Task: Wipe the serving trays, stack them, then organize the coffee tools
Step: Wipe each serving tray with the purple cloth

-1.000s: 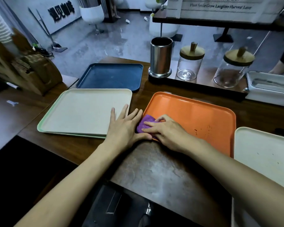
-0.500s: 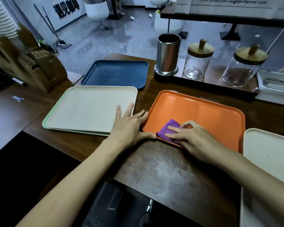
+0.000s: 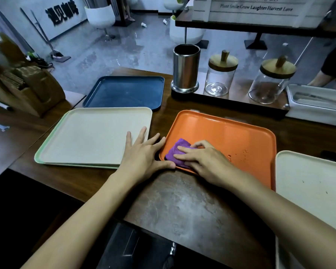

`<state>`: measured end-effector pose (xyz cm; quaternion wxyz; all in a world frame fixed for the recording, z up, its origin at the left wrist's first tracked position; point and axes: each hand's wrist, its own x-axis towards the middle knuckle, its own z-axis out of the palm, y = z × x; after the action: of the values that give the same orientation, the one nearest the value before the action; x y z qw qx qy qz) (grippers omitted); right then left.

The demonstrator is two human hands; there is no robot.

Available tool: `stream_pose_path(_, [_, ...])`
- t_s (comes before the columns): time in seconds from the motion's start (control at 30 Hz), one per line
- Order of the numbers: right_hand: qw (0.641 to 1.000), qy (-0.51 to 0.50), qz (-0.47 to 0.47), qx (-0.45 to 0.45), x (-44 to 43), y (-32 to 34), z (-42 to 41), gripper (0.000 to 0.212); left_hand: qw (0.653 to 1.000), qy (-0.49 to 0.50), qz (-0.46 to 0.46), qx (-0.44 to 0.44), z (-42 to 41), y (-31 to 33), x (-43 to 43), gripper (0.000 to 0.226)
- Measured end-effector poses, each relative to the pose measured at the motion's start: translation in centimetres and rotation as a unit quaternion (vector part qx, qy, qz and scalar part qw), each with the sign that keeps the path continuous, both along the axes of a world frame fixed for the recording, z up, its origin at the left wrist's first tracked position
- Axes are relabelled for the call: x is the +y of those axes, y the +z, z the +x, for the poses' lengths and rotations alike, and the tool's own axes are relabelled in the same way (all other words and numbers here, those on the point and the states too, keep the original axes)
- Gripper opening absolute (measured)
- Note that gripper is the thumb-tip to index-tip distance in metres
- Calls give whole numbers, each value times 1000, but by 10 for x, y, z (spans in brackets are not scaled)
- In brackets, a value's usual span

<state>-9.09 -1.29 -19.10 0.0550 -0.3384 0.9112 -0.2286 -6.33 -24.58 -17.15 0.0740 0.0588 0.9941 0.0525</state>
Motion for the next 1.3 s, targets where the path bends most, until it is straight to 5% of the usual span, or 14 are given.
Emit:
stream_pose_path(0.2, [990,-69,-67,-108,31,-6,8,55,999,-23,-34,-21,-8,9,-1,127])
stream_pose_path(0.33, [996,-48,-45,-53,26,-7,11,49,993,-83,-11,-82,-25,11,4,146])
stream_pose_path(0.63, [988,-143,39,51,4,-3,-73,45,985,-126,-64,-101,-26,15,3,131])
stream_pose_path(0.9, [979,-190,41,68,-31,-2,-105,35,986,-126,-75,-85,-24,19,6,103])
stream_pose_path(1.1, [972,-226,54,36,17,4,-95,42,984,-128,-103,-67,-19,21,4,124])
stream_pose_path(1.3, [946,-317,58,33,74,4,-77,44,983,-136,-97,-75,-15,31,9,117])
